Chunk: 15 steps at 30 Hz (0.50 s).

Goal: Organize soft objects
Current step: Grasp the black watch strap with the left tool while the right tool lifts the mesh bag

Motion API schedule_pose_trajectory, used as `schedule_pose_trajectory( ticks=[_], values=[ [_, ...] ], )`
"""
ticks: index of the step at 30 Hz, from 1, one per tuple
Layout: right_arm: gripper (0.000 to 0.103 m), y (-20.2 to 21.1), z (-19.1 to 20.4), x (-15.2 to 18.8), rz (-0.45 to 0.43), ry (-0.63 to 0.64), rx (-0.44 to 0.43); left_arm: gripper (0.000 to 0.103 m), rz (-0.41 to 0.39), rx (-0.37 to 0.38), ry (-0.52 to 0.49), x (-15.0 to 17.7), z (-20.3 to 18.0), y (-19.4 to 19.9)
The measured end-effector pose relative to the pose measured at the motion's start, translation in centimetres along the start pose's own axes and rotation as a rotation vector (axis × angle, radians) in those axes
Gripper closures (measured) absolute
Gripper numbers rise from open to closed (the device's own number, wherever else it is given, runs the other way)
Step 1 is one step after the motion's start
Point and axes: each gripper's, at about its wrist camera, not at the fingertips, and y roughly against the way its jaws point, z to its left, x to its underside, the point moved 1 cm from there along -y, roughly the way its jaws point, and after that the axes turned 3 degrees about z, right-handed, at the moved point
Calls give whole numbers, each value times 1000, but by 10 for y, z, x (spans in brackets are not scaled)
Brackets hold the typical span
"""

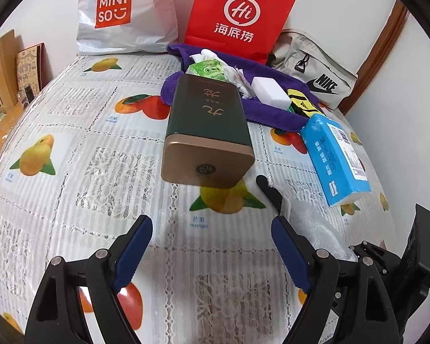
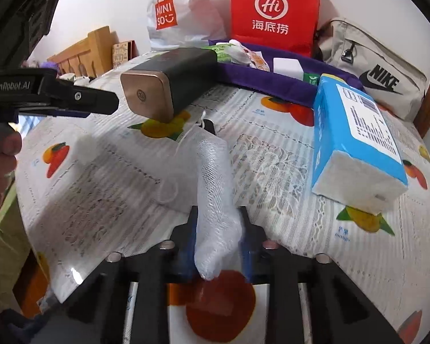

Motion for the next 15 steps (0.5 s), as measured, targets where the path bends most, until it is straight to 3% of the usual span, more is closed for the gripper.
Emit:
schedule_pose_trajectory(
  ticks=[2,3,4,10,15],
  values=[
    [83,3,-2,4,-11,-23,-18,19,-1,-6,-4,3,-2,2],
    [93,4,-3,5,-15,-29,-20,19,0,-11,-4,5,-3,3],
    [95,7,-3,6,-17,-33,-24,19,-1,-16,-6,6,-5,3],
    [95,34,-14,18,-68,-87,-52,19,8,-24,-31,14,-18,0],
    [95,46,-37,32,-80,-139,38,19,21,-26,-69,19,-36,-9]
  ],
)
